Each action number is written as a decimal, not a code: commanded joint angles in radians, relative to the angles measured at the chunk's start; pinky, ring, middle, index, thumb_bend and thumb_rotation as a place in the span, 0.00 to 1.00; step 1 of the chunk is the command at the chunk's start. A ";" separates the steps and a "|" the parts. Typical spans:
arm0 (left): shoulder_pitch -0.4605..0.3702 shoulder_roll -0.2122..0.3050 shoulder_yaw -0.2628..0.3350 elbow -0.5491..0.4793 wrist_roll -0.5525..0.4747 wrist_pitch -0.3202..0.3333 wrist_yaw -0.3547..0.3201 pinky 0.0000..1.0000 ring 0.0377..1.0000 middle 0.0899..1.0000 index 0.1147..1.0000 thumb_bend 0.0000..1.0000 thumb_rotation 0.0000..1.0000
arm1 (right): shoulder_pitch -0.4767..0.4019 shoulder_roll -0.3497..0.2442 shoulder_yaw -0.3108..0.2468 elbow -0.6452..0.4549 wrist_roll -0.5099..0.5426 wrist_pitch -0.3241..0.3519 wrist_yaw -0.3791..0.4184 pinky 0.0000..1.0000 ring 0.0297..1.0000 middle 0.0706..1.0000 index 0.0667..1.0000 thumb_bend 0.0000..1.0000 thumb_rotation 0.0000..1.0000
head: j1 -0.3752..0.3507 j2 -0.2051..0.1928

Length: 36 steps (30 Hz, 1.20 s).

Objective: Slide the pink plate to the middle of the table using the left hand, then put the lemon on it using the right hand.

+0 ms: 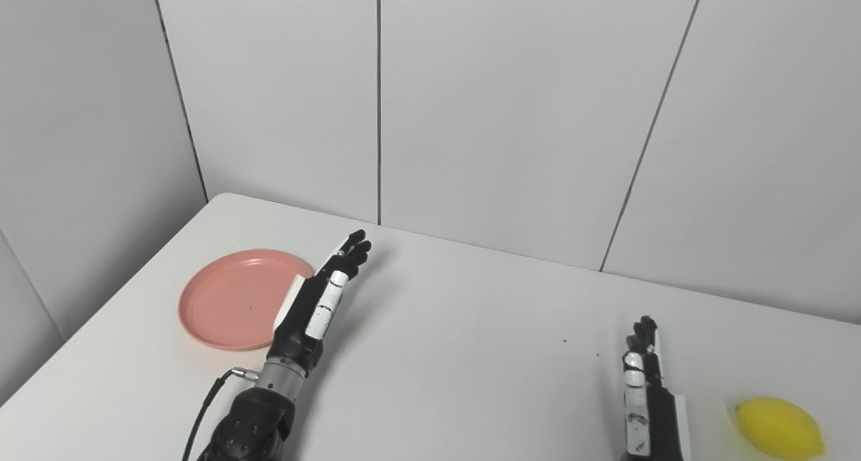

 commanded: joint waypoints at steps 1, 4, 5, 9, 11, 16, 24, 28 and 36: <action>-0.045 0.021 0.017 -0.044 0.000 -0.016 0.014 0.94 0.92 0.90 0.89 0.65 1.00 | -0.008 0.005 -0.001 -0.011 -0.003 -0.017 0.001 1.00 1.00 1.00 1.00 0.50 1.00 | -0.001 0.000; -0.053 0.049 0.039 -0.041 -0.001 -0.024 0.010 0.90 0.91 0.89 0.88 0.65 1.00 | -0.008 0.003 0.002 -0.014 0.001 -0.010 0.009 1.00 1.00 1.00 1.00 0.50 1.00 | 0.013 -0.006; -0.055 0.058 0.044 -0.041 0.007 -0.018 0.015 0.90 0.91 0.89 0.88 0.65 1.00 | -0.007 0.004 0.002 -0.018 -0.001 -0.008 0.007 1.00 1.00 1.00 1.00 0.50 1.00 | 0.018 -0.008; -0.062 0.111 0.059 -0.040 0.023 0.006 0.004 0.95 0.93 0.91 0.90 0.65 1.00 | -0.002 0.012 0.000 -0.030 -0.007 0.003 -0.003 1.00 1.00 1.00 1.00 0.51 1.00 | 0.045 -0.020; -0.070 0.132 0.072 -0.027 0.022 0.008 0.008 0.96 0.92 0.90 0.88 0.65 1.00 | -0.002 0.012 -0.001 -0.033 -0.007 0.008 -0.001 1.00 1.00 1.00 1.00 0.50 1.00 | 0.056 -0.026; -0.088 0.174 0.106 0.011 0.039 0.009 0.032 0.94 0.91 0.88 0.88 0.65 1.00 | -0.001 0.014 -0.004 -0.042 -0.003 0.010 -0.003 1.00 1.00 1.00 1.00 0.43 1.00 | 0.080 -0.040; -0.094 0.211 0.141 0.034 0.066 0.017 0.077 0.93 0.90 0.87 0.85 0.66 1.00 | 0.009 0.012 -0.004 -0.073 -0.014 0.016 -0.005 1.00 1.00 1.00 1.00 0.42 1.00 | 0.083 -0.039; -0.099 0.236 0.160 0.047 0.073 0.027 0.083 0.91 0.89 0.87 0.87 0.64 1.00 | 0.011 0.011 -0.001 -0.090 -0.017 0.033 -0.003 1.00 1.00 1.00 1.00 0.42 1.00 | 0.089 -0.036; -0.116 0.278 0.201 0.136 0.047 0.005 0.091 0.91 0.89 0.86 0.86 0.65 1.00 | 0.008 0.011 0.000 -0.118 -0.017 0.063 -0.001 1.00 1.00 1.00 1.00 0.39 1.00 | 0.091 -0.034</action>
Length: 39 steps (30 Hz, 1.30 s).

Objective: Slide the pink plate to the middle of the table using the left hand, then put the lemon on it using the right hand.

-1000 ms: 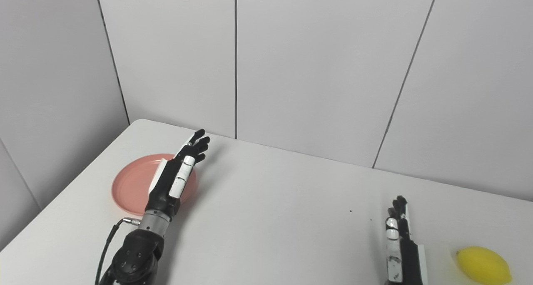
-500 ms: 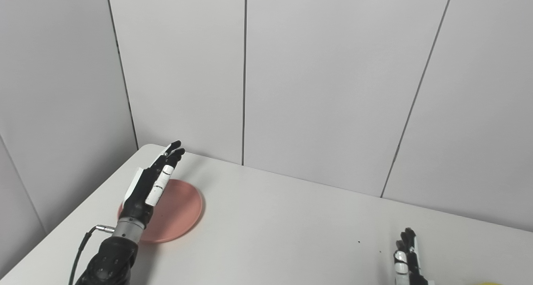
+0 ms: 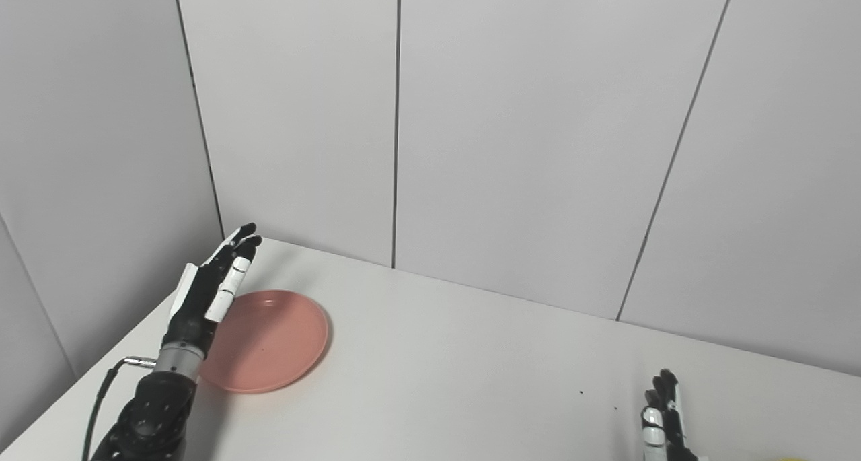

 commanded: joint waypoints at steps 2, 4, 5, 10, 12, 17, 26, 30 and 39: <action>-0.049 0.037 0.026 0.024 -0.024 -0.036 0.022 0.91 0.89 0.86 0.86 0.66 1.00 | -0.021 0.002 -0.001 -0.045 -0.008 0.005 -0.001 1.00 1.00 1.00 1.00 0.37 1.00 | 0.001 0.000; -0.052 0.042 0.033 0.046 -0.031 -0.035 0.026 0.92 0.89 0.86 0.86 0.66 1.00 | -0.022 0.002 0.000 -0.051 -0.009 0.009 -0.001 1.00 1.00 1.00 1.00 0.37 1.00 | 0.003 0.002; -0.053 0.044 0.036 0.054 -0.032 -0.037 0.029 0.93 0.89 0.86 0.85 0.66 1.00 | -0.022 0.002 0.001 -0.055 -0.008 0.011 0.000 1.00 1.00 1.00 1.00 0.37 1.00 | 0.003 0.002; -0.055 0.061 0.049 0.105 -0.039 -0.050 0.038 0.94 0.89 0.85 0.84 0.65 1.00 | -0.023 0.007 0.001 -0.071 -0.015 0.015 -0.008 1.00 1.00 1.00 1.00 0.36 1.00 | 0.000 0.005; -0.056 0.067 0.053 0.129 -0.049 -0.062 0.035 0.93 0.89 0.85 0.84 0.63 1.00 | -0.025 0.007 0.002 -0.074 -0.018 0.012 -0.010 1.00 1.00 1.00 1.00 0.35 1.00 | 0.000 0.005; -0.050 0.063 0.063 0.155 -0.071 -0.076 0.037 0.89 0.87 0.85 0.84 0.64 1.00 | -0.026 0.010 0.001 -0.087 -0.016 0.027 -0.008 1.00 1.00 1.00 1.00 0.32 1.00 | 0.009 0.003; -0.038 0.063 0.066 0.169 -0.076 -0.061 0.043 0.90 0.88 0.84 0.84 0.66 1.00 | -0.019 0.012 0.002 -0.101 -0.012 0.027 -0.005 1.00 1.00 1.00 1.00 0.31 1.00 | 0.009 0.011; -0.035 0.061 0.064 0.181 -0.084 -0.060 0.038 0.89 0.87 0.84 0.84 0.67 1.00 | -0.016 0.016 0.001 -0.114 -0.012 0.043 -0.006 1.00 1.00 1.00 1.00 0.32 1.00 | 0.011 0.013; -0.019 0.052 0.039 0.194 -0.116 -0.043 0.007 0.87 0.87 0.84 0.85 0.67 1.00 | -0.009 0.019 0.001 -0.132 -0.017 0.051 -0.005 1.00 1.00 1.00 1.00 0.29 1.00 | 0.016 0.023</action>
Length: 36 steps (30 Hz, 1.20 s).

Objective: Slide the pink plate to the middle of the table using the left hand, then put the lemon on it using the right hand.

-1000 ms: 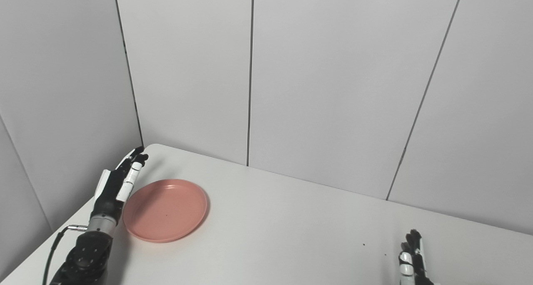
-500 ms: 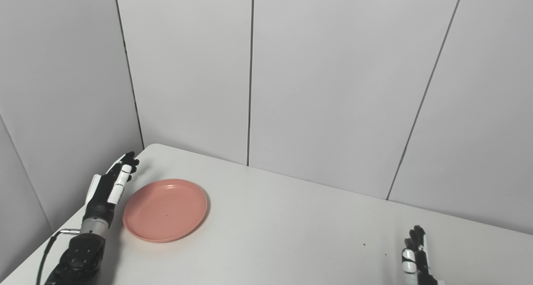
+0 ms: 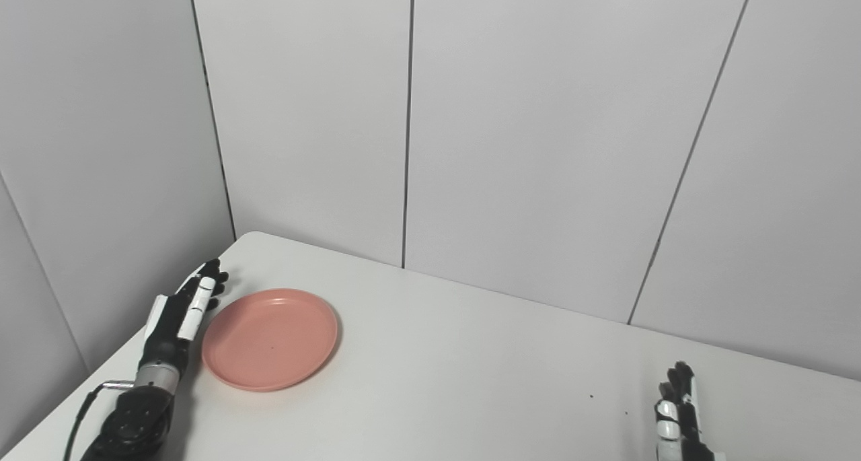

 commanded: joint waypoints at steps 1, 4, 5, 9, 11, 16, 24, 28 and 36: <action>-0.015 0.013 -0.012 -0.026 -0.009 -0.007 -0.017 0.87 0.86 0.84 0.85 0.68 1.00 | -0.014 0.002 -0.002 -0.036 0.003 -0.002 0.002 1.00 1.00 1.00 1.00 0.29 1.00 | 0.002 0.003; -0.001 0.009 -0.030 -0.049 -0.002 0.019 -0.028 0.89 0.87 0.86 0.86 0.70 1.00 | -0.013 -0.002 -0.002 -0.039 0.002 0.002 0.005 1.00 1.00 1.00 1.00 0.29 1.00 | 0.006 0.005; 0.002 0.008 -0.035 -0.057 -0.002 0.027 -0.030 0.90 0.87 0.86 0.87 0.70 1.00 | -0.013 -0.003 -0.001 -0.039 0.001 0.002 0.005 1.00 1.00 1.00 1.00 0.28 1.00 | 0.006 0.005; 0.015 0.001 -0.064 -0.074 0.005 0.046 -0.035 0.91 0.88 0.86 0.86 0.69 1.00 | -0.010 0.000 0.000 -0.046 0.002 0.010 0.005 1.00 1.00 1.00 1.00 0.29 1.00 | 0.006 0.010; 0.016 -0.001 -0.075 -0.071 0.002 0.045 -0.040 0.91 0.88 0.86 0.86 0.69 1.00 | -0.010 -0.001 0.001 -0.049 0.001 0.012 0.006 1.00 1.00 1.00 1.00 0.29 1.00 | 0.007 0.011; 0.020 -0.012 -0.089 -0.083 -0.006 0.059 -0.048 0.91 0.87 0.86 0.85 0.68 1.00 | -0.007 0.004 0.001 -0.061 0.000 0.021 0.003 1.00 1.00 1.00 1.00 0.27 1.00 | 0.007 0.015; 0.026 -0.024 -0.105 -0.084 -0.037 0.061 -0.081 0.92 0.89 0.87 0.87 0.67 1.00 | -0.006 0.004 0.001 -0.063 0.001 0.023 0.004 1.00 1.00 1.00 1.00 0.27 1.00 | 0.004 0.019; 0.020 -0.034 -0.098 -0.076 -0.080 0.059 -0.099 0.94 0.90 0.88 0.88 0.70 1.00 | -0.004 0.010 0.002 -0.076 0.000 0.036 0.001 1.00 1.00 1.00 1.00 0.28 1.00 | 0.002 0.025; 0.009 -0.071 -0.082 -0.070 -0.196 0.032 -0.138 0.90 0.86 0.85 0.85 0.69 1.00 | -0.003 0.014 0.003 -0.089 -0.009 0.055 -0.003 1.00 1.00 1.00 1.00 0.26 1.00 | -0.005 0.031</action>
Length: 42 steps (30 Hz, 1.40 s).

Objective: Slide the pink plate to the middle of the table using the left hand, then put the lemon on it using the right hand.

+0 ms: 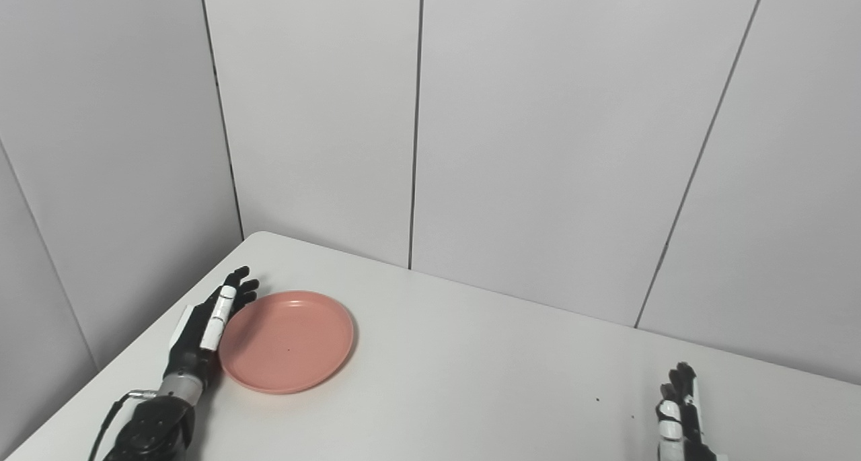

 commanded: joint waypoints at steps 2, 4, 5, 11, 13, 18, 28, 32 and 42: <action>-0.022 -0.036 -0.030 0.000 -0.024 -0.003 -0.059 0.88 0.85 0.84 0.84 0.69 1.00 | -0.015 0.005 -0.001 -0.043 -0.009 0.008 -0.006 1.00 1.00 1.00 1.00 0.27 1.00 | -0.006 0.004; -0.026 -0.044 -0.042 0.004 -0.022 -0.004 -0.063 0.87 0.85 0.83 0.84 0.69 1.00 | -0.016 0.001 -0.002 -0.040 -0.010 0.011 -0.005 1.00 1.00 1.00 1.00 0.29 1.00 | -0.006 0.004; -0.028 -0.048 -0.047 0.007 -0.022 -0.005 -0.064 0.87 0.85 0.83 0.84 0.69 1.00 | -0.015 0.000 -0.002 -0.039 -0.010 0.011 -0.004 1.00 1.00 1.00 1.00 0.29 1.00 | -0.006 0.004; -0.044 -0.077 -0.083 0.020 -0.025 0.002 -0.075 0.90 0.86 0.85 0.84 0.67 1.00 | -0.021 -0.002 -0.004 -0.029 -0.014 -0.004 -0.006 1.00 1.00 1.00 1.00 0.29 1.00 | -0.014 0.008; -0.047 -0.083 -0.093 0.023 -0.023 -0.001 -0.081 0.89 0.87 0.85 0.85 0.67 1.00 | -0.022 -0.002 -0.004 -0.024 -0.017 -0.009 -0.008 1.00 1.00 1.00 1.00 0.30 1.00 | -0.014 0.008; -0.052 -0.097 -0.126 0.020 -0.011 0.014 -0.080 0.91 0.88 0.86 0.87 0.66 1.00 | -0.026 -0.003 -0.005 -0.010 -0.015 -0.015 -0.010 1.00 1.00 0.99 1.00 0.31 1.00 | -0.022 0.014; -0.059 -0.133 -0.172 0.021 0.022 -0.008 -0.066 0.92 0.88 0.86 0.87 0.65 1.00 | -0.027 -0.007 -0.011 0.040 -0.011 -0.068 -0.014 1.00 1.00 0.98 0.99 0.36 1.00 | -0.087 0.042; -0.066 -0.154 -0.175 0.027 0.022 -0.017 -0.069 0.89 0.88 0.87 0.87 0.64 1.00 | -0.031 -0.015 -0.013 0.091 -0.005 -0.119 -0.007 1.00 0.99 0.97 0.98 0.43 1.00 | -0.130 0.064; -0.060 -0.196 -0.205 0.010 0.017 -0.020 -0.081 0.97 0.91 0.89 0.88 0.67 1.00 | -0.050 -0.012 -0.009 0.206 -0.005 -0.224 -0.012 0.99 0.95 0.94 0.95 0.62 1.00 | -0.260 0.118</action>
